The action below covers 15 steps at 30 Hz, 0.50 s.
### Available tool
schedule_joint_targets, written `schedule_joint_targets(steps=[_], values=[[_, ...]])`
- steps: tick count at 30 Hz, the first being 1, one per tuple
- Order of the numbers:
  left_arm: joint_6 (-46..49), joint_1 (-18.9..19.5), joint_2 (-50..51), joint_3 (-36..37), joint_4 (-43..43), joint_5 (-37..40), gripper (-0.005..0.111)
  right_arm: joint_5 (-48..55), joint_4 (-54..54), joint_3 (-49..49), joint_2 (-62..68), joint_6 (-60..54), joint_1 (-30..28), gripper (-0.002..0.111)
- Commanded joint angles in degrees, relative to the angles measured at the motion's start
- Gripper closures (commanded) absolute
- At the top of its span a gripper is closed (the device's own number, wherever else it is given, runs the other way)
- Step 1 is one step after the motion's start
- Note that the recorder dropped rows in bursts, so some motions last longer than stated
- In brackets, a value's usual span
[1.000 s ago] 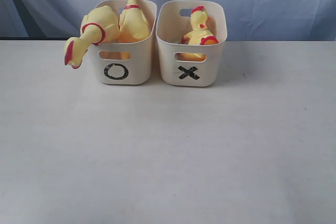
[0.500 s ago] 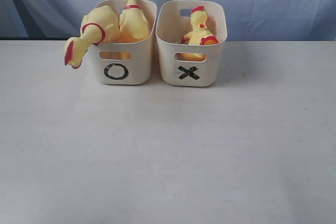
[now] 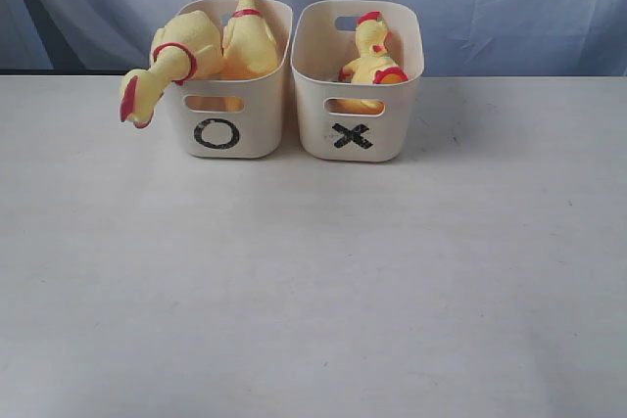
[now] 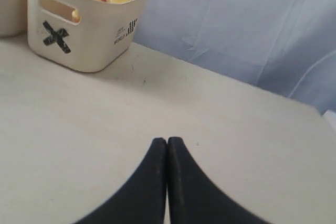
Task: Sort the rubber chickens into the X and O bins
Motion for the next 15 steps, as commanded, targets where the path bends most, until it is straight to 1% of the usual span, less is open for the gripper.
schedule_joint_targets(steps=[1,3,15], values=[[0.4,0.3,-0.3,0.1,0.2,-0.2,0.107,-0.3,0.0,0.3,-0.3,16.4,-0.3,0.109],[0.4,0.3,-0.3,0.1,0.2,-0.2,0.107,-0.3,0.0,0.3,-0.3,18.8,-0.3,0.109],[0.4,0.3,-0.3,0.1,0.2,-0.1,0.107,-0.1,0.0,0.3,-0.3,18.7,-0.3,0.109]])
